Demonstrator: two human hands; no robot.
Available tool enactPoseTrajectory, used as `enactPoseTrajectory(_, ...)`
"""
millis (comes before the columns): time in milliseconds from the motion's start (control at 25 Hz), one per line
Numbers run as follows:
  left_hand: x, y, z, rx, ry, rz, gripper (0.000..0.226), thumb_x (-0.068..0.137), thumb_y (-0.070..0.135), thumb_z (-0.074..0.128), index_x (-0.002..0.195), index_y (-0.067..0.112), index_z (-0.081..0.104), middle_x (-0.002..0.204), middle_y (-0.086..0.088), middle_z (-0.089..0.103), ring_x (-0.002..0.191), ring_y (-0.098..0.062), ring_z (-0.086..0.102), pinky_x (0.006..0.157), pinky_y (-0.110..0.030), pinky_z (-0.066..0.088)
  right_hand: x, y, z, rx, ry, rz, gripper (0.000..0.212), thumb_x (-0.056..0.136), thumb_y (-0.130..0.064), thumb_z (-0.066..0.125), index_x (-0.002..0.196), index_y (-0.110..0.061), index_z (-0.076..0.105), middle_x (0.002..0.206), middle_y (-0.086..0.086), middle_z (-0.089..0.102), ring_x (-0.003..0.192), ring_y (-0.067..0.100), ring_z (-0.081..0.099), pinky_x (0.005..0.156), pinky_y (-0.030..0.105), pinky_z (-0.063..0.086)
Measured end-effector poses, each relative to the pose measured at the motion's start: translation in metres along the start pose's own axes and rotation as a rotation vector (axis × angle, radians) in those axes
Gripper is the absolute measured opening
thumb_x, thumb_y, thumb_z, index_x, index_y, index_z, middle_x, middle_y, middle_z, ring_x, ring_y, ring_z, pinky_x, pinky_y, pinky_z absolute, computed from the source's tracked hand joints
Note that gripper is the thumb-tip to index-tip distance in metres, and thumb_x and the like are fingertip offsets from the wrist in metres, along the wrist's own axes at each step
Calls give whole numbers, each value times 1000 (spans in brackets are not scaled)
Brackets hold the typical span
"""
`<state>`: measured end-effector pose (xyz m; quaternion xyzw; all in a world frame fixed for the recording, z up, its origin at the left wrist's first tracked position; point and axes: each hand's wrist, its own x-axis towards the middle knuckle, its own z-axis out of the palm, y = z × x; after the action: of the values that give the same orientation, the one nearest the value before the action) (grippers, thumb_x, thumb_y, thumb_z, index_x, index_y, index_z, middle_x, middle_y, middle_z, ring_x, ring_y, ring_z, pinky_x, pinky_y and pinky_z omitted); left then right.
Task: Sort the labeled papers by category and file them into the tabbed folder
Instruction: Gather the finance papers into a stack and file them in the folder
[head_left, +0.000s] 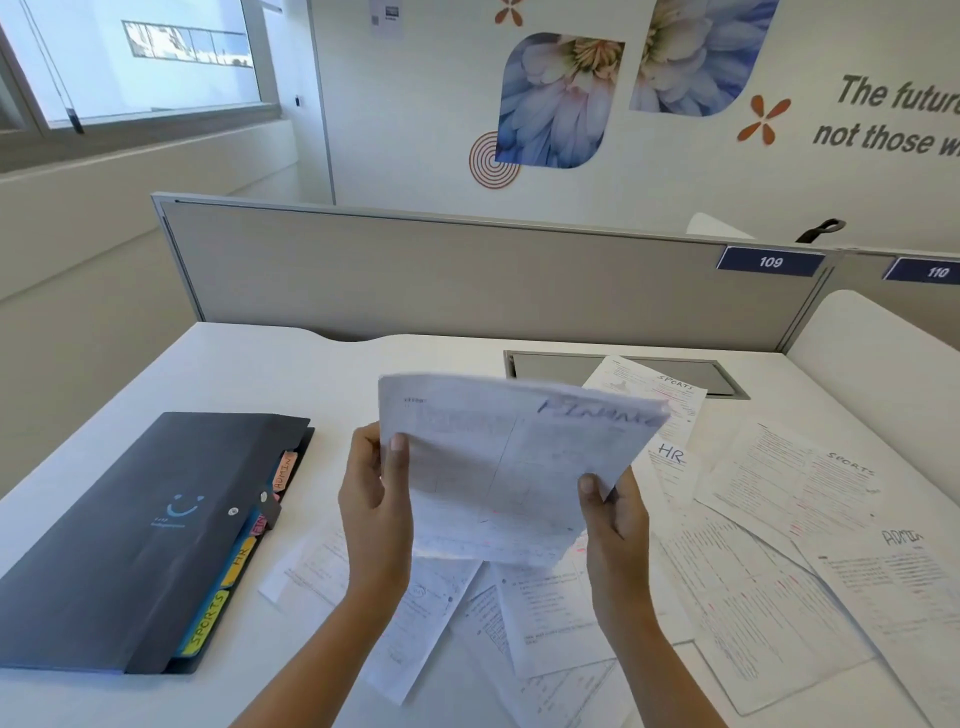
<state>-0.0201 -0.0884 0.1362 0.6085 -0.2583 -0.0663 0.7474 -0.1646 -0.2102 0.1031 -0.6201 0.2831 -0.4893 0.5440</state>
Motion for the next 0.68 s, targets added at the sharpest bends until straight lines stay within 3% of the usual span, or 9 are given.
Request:
enactPoseTrajectory(120,-4,-2,-2,-17,16,-23,25,91,45,42,95,22,51,83,13,57,79,-6,51,71,-25,41,-7,9,1,-80,-12,26,33,89,-37,49,114,-17,55,111,-1,64,108,14,58,93,37,50)
enactPoseTrajectory(280,0,4,-3,6,-52,55,21,94,37,41,99,22,54,90,12,61,85,-7,55,71,-18,44,-2,10,2,-107,18,-5,57,87,-51,46,131,-16,45,126,3,56,120,21,51,100,41,47)
enactPoseTrajectory(400,6,-3,-5,19,-39,51,22,95,34,41,105,18,52,90,16,59,86,-6,54,71,-13,43,-1,10,4,-102,-2,-13,29,93,-37,47,122,-32,47,121,-4,58,116,11,52,93,28,48)
enactPoseTrajectory(480,1,-18,-10,31,-87,-20,21,98,32,41,110,20,53,96,15,62,90,-7,56,75,-14,44,-7,15,6,-184,-33,-2,31,98,-19,47,121,-39,41,120,-11,55,111,-5,50,89,16,44)
enactPoseTrajectory(560,-7,-32,-15,34,-138,-98,19,100,31,40,109,24,55,101,13,65,94,-7,59,78,-19,47,-13,27,5,-253,-33,8,37,98,-12,45,128,-33,39,123,-6,54,112,-5,48,92,17,43)
enactPoseTrajectory(680,-15,-39,-18,37,-112,-137,19,101,25,40,105,15,56,99,4,65,91,-12,58,75,-18,47,-14,35,3,-298,-4,31,41,97,-19,45,137,-17,38,127,-1,51,115,9,48,92,16,41)
